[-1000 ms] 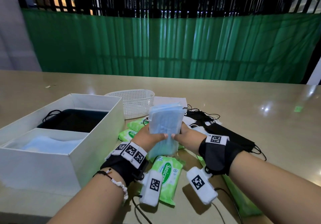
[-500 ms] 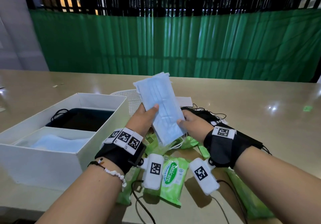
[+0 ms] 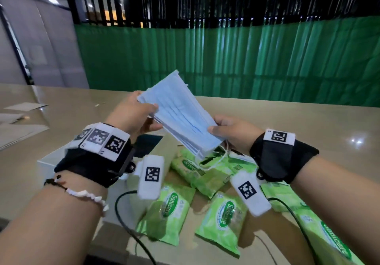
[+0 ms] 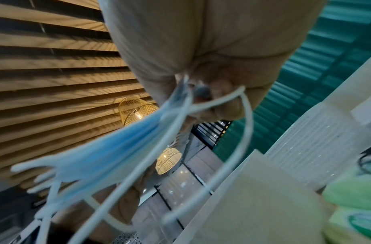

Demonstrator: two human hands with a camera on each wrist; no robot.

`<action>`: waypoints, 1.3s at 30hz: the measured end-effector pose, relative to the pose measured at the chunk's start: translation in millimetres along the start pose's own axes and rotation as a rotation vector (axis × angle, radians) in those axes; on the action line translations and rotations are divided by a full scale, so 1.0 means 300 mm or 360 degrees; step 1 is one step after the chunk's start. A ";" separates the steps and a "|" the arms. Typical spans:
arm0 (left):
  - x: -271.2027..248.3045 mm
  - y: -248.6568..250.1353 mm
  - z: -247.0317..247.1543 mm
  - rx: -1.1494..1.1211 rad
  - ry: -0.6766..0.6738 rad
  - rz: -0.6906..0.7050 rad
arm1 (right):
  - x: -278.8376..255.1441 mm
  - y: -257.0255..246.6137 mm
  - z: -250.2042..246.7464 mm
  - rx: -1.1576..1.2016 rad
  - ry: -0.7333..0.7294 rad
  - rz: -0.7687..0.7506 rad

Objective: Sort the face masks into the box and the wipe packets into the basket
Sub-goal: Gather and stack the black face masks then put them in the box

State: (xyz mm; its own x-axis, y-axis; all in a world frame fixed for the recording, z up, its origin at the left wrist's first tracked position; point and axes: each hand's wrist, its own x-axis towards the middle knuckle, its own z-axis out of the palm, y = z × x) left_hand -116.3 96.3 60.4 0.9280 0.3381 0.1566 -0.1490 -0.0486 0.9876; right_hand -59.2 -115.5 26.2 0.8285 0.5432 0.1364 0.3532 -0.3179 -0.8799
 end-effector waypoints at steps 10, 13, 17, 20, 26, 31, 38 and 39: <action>-0.034 -0.071 -0.478 0.0196 0.0819 -0.0120 | 0.099 -0.097 0.273 -0.0783 -0.0318 -0.0200; -0.032 -0.112 -0.525 0.0468 0.0866 -0.0201 | 0.106 -0.093 0.341 -0.0923 -0.0538 -0.0186; -0.013 -0.170 -0.498 0.0587 0.0769 -0.0315 | 0.122 -0.062 0.384 -0.1133 -0.0596 -0.0272; -0.004 -0.189 -0.467 0.0645 0.0731 -0.0315 | 0.130 -0.044 0.371 -0.1174 -0.0630 -0.0277; 0.001 -0.190 -0.448 0.0994 0.0641 -0.0347 | 0.124 -0.032 0.380 -0.1101 -0.0619 -0.0308; 0.025 -0.226 -0.452 0.2075 0.0249 -0.0460 | 0.133 -0.008 0.384 -0.1052 -0.0613 -0.0253; 0.041 -0.250 -0.482 0.2087 0.0191 -0.0570 | 0.146 0.012 0.387 -0.0973 -0.0616 -0.0229; 0.041 -0.252 -0.490 0.2003 0.0213 -0.0539 | 0.148 0.015 0.388 -0.0973 -0.0617 -0.0231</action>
State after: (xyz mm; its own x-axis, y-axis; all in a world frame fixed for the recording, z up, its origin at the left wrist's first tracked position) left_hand -143.8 242.2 -13.3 0.8045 0.5933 -0.0283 0.5701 -0.7577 0.3175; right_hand -71.4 -2.1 -24.6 0.5820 0.8123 -0.0380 0.7205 -0.5367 -0.4392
